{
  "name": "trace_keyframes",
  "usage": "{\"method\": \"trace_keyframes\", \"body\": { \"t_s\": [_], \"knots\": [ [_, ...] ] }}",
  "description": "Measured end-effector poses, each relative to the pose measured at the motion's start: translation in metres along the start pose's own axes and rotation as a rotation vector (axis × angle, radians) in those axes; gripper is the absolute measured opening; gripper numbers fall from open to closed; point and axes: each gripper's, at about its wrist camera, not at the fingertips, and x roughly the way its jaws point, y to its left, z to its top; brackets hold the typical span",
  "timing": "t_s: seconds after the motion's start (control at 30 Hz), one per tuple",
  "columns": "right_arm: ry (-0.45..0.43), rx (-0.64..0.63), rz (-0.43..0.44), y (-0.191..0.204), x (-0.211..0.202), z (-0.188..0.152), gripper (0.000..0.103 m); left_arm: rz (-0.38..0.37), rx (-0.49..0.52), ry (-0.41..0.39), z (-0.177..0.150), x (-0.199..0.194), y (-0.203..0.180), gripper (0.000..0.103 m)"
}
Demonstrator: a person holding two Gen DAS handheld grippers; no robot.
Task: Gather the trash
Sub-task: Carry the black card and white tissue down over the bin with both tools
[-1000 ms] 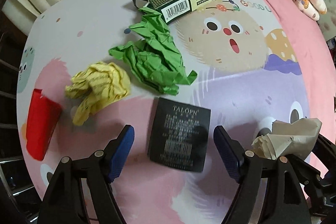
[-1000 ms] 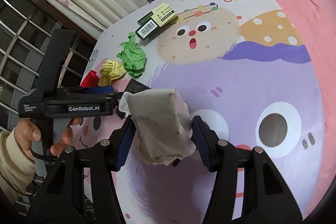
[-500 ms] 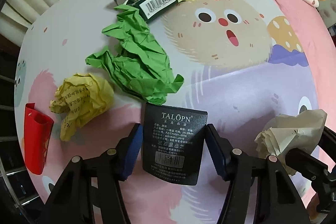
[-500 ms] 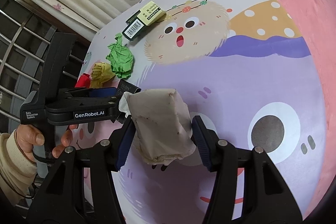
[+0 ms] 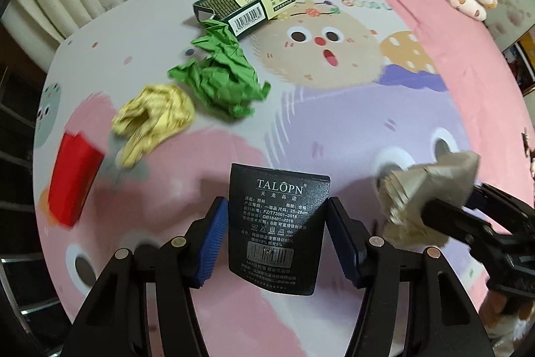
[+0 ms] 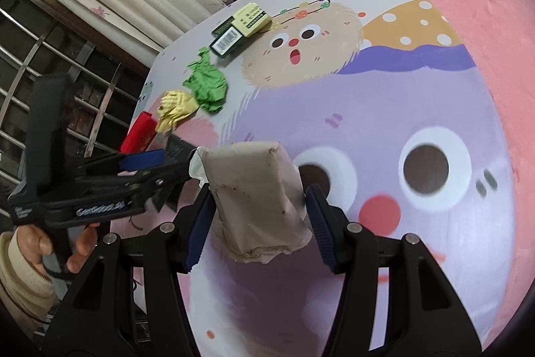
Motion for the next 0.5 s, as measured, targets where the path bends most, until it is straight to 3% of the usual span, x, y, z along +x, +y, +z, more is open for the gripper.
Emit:
{"method": "trace_keyframes", "body": {
  "t_s": [0.23,0.5],
  "knots": [
    [-0.032,0.002,-0.017,0.032,-0.033,-0.059,0.052,-0.069,-0.011,-0.077,-0.087,-0.064,0.005,0.06],
    [-0.054,0.056,-0.051,0.065,-0.065,-0.164,0.052,-0.123,0.003,-0.156,-0.203,-0.115,0.006,0.06]
  ]
}}
